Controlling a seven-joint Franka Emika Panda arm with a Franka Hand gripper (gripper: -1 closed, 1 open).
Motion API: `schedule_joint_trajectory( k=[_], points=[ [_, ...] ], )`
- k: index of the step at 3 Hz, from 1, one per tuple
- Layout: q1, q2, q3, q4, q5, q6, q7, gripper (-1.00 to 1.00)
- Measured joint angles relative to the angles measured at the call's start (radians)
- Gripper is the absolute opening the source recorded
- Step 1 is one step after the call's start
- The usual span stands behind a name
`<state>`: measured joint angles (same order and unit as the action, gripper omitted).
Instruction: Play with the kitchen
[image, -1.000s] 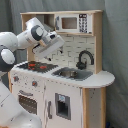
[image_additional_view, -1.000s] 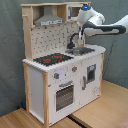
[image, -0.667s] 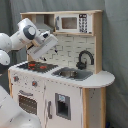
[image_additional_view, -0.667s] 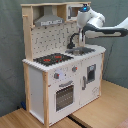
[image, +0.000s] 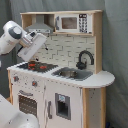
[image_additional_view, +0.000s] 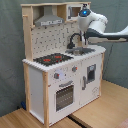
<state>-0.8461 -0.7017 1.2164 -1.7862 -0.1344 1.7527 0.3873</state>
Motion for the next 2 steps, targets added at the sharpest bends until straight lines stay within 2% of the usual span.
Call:
schedule_joint_trajectory(
  k=[1,2],
  points=[
    [0.063,-0.048,-0.016,0.000,-0.072,-0.058,-0.003,1.00],
    [0.117,-0.091,-0.010,0.000,-0.149,-0.111,-0.009,1.00]
  ],
)
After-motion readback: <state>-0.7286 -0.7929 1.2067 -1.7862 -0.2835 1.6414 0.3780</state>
